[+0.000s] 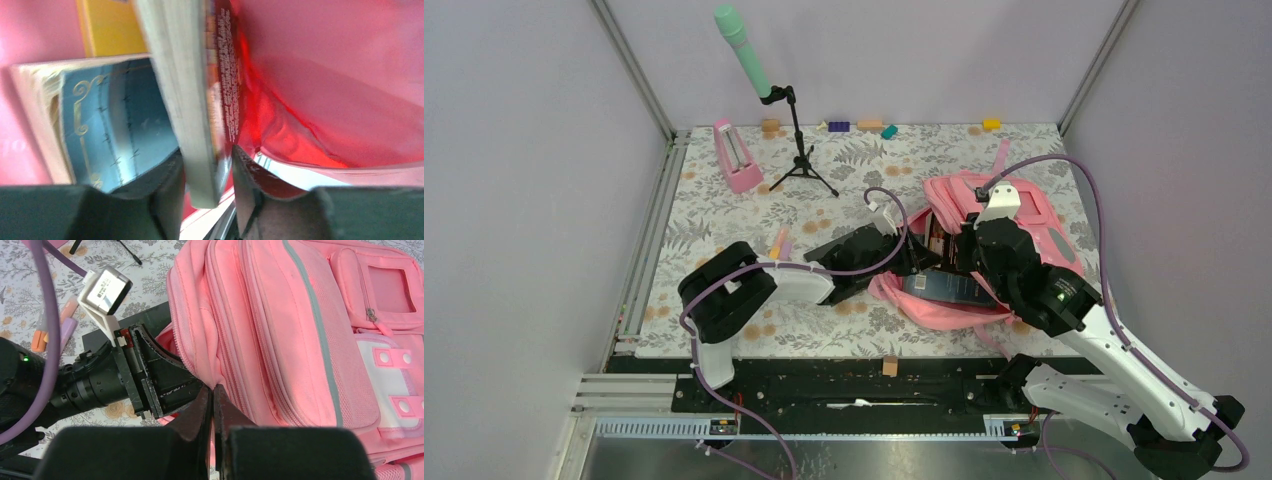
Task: Pack the student bag
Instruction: Place the book in the student bag.
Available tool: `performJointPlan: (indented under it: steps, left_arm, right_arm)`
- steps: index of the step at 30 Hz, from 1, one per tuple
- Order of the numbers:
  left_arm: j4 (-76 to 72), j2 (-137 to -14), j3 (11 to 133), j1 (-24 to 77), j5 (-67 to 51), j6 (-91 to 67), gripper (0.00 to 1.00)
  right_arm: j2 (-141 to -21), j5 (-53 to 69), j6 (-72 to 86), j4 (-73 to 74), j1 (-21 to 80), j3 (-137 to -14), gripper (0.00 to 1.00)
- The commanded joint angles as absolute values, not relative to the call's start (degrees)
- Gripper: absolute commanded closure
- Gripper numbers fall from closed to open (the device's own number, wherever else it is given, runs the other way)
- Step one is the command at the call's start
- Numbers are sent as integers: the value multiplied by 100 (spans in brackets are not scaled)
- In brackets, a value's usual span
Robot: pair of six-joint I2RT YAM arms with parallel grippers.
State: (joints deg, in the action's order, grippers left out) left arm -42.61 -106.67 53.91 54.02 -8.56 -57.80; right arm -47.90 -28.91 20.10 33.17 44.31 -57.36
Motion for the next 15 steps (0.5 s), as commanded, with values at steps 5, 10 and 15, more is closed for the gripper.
performJointPlan:
  steps: [5, 10, 15]
  left_arm:
    - [-3277, -10284, 5568, 5391, -385, -5130, 42]
    - [-3039, -9929, 5417, 5388, -95, -4913, 11]
    - [-2740, -9583, 5326, 5390, 219, -4604, 8]
  right_arm:
    - [-4613, -2886, 2013, 2763, 4472, -6135, 100]
    - [-4583, -2900, 2013, 2760, 4467, -6126, 100]
    - [-4590, -2900, 2021, 2760, 4467, -6120, 100]
